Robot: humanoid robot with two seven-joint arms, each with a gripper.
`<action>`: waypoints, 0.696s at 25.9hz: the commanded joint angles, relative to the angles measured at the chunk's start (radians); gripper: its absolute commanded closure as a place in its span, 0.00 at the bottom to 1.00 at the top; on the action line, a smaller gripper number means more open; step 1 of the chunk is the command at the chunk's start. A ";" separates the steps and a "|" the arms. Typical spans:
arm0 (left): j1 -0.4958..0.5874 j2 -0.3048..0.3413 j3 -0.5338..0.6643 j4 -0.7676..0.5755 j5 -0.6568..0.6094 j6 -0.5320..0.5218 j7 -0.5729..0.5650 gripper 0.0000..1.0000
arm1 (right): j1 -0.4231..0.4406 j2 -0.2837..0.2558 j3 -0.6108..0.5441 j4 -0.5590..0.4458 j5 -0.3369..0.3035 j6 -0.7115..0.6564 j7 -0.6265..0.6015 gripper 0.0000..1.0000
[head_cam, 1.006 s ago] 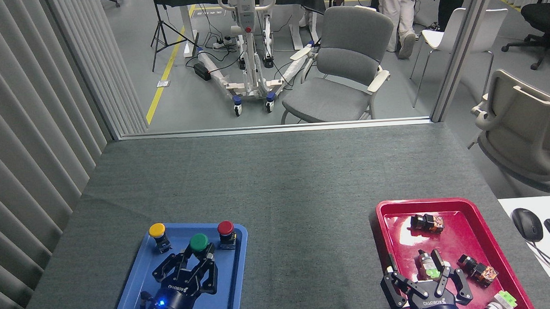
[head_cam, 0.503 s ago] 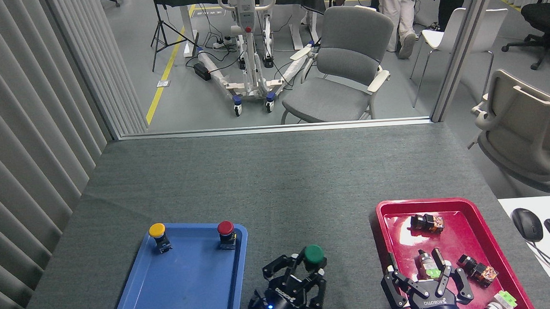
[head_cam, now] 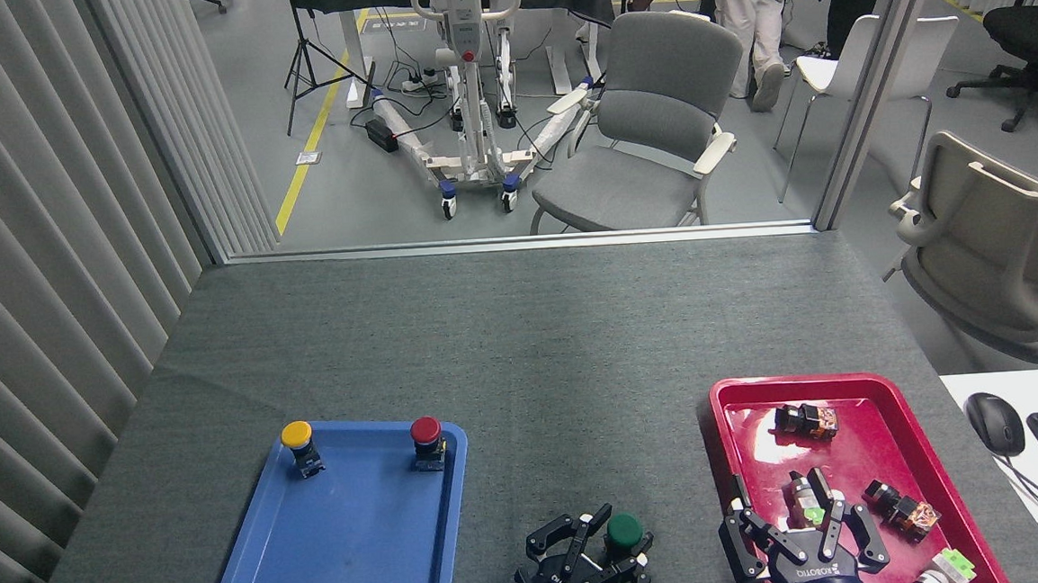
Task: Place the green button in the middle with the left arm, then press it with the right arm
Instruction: 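Carry the green button off the tray toward the table middle, then set the green button down, open and withdraw the left gripper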
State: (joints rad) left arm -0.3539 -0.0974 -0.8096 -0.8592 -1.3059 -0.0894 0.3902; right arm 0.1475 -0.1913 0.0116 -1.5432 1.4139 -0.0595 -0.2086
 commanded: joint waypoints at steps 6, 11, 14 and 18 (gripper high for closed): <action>0.065 0.081 0.013 -0.213 0.004 0.014 0.001 0.01 | -0.002 0.004 0.017 0.000 0.019 -0.002 -0.003 0.36; 0.266 0.229 0.237 -0.538 0.001 0.148 -0.004 0.01 | -0.006 0.021 0.053 0.000 0.053 -0.049 -0.003 0.86; 0.368 0.222 0.461 -0.603 -0.015 0.166 -0.027 0.02 | -0.009 0.041 0.103 0.000 0.117 -0.060 -0.006 0.96; 0.420 0.208 0.667 -0.623 -0.162 0.129 -0.149 0.02 | -0.008 0.064 0.143 0.005 0.178 -0.095 -0.018 1.00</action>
State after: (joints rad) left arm 0.0186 0.1147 -0.2949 -1.4534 -1.3709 0.0613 0.3156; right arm 0.1398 -0.1454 0.1228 -1.5418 1.5502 -0.1384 -0.2225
